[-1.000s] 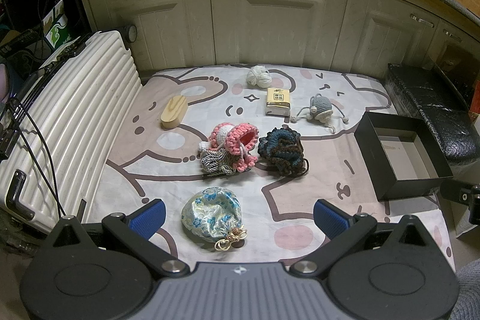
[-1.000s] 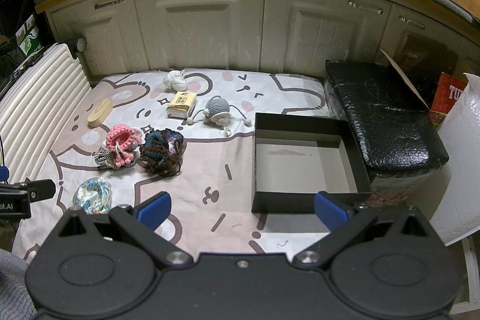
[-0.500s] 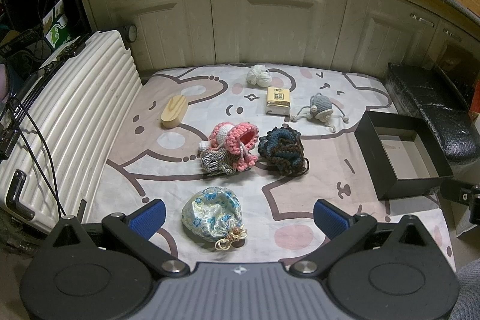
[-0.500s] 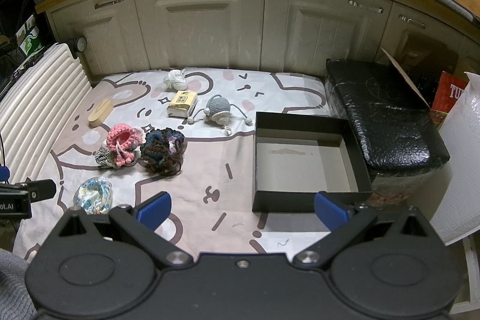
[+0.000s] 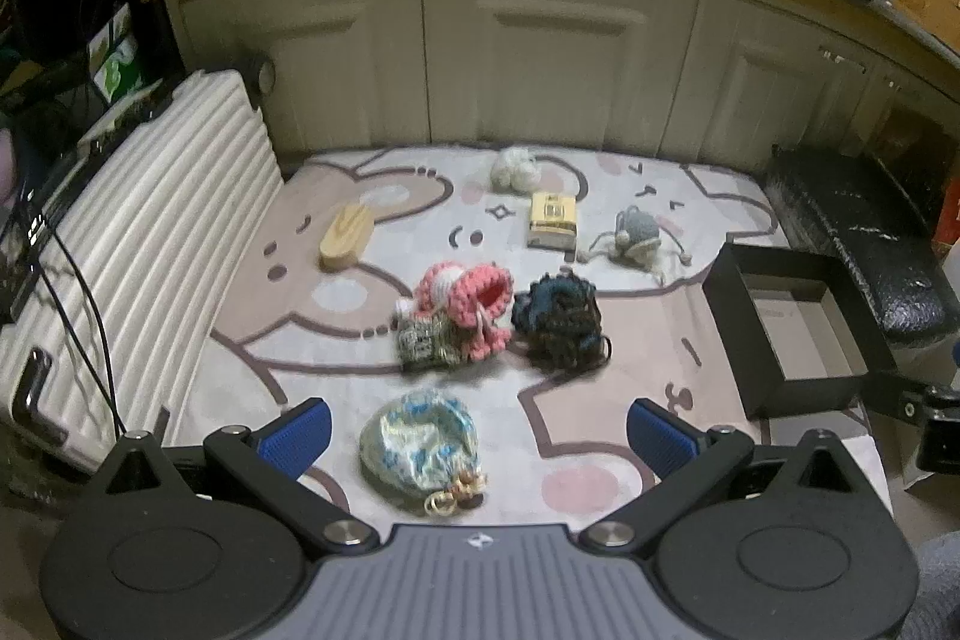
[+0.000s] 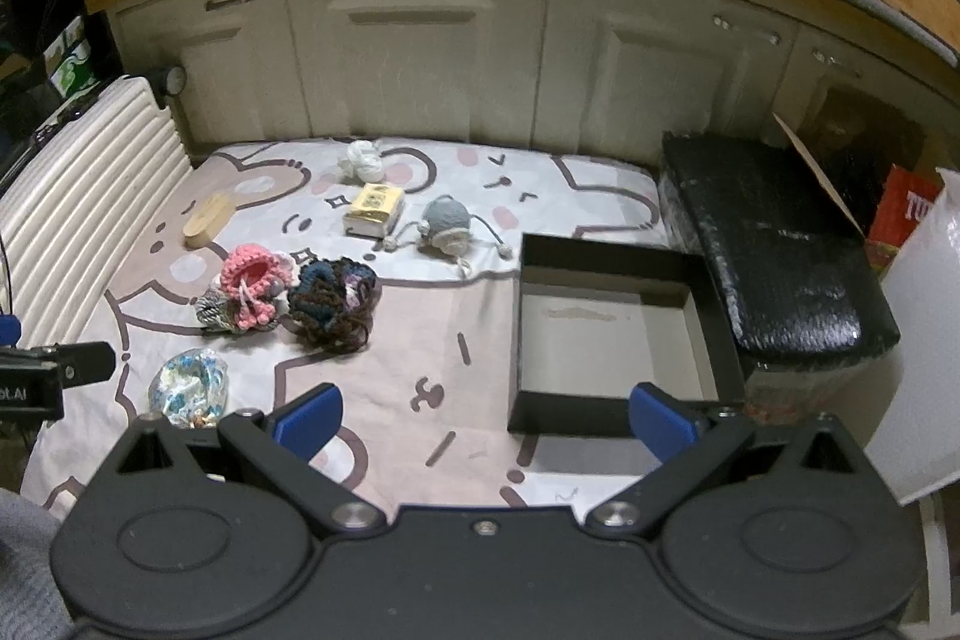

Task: Organize objects
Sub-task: 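Grasp the blue floral pouch with the left tool while the right tool grasps the dark crochet pouch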

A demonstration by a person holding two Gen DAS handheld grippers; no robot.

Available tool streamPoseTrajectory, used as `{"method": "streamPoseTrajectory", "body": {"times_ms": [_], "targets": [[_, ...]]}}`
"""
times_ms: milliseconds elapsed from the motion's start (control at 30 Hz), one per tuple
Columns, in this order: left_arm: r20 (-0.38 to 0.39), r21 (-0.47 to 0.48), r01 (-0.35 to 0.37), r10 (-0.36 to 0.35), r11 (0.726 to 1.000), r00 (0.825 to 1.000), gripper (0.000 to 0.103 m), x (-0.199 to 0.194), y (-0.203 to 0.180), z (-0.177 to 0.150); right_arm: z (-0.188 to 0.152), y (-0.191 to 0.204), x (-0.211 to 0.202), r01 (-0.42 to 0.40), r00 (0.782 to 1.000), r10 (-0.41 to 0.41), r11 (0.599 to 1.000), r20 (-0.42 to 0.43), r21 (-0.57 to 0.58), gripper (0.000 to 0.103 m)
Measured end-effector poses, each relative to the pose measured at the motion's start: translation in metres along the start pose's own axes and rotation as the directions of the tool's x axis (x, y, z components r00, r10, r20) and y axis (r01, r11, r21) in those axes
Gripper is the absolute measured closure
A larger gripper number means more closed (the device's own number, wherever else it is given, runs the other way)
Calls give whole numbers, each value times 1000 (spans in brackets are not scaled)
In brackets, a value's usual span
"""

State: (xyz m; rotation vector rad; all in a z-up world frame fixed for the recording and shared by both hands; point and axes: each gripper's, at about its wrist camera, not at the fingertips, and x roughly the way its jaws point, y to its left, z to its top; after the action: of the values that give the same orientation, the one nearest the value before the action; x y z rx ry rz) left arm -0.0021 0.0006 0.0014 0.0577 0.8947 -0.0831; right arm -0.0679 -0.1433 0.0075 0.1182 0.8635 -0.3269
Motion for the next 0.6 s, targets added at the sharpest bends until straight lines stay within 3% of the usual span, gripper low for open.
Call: {"method": "streamPoseTrajectory", "body": {"times_ms": [400, 600], "targets": [[92, -28, -50, 52, 998, 994, 0, 3, 34, 40, 55, 27, 21, -30, 997, 35, 997, 72, -73, 0], [84, -4, -40, 40, 999, 996, 0, 27, 44, 43, 80, 35, 52, -65, 995, 71, 995, 70, -81, 0]]}}
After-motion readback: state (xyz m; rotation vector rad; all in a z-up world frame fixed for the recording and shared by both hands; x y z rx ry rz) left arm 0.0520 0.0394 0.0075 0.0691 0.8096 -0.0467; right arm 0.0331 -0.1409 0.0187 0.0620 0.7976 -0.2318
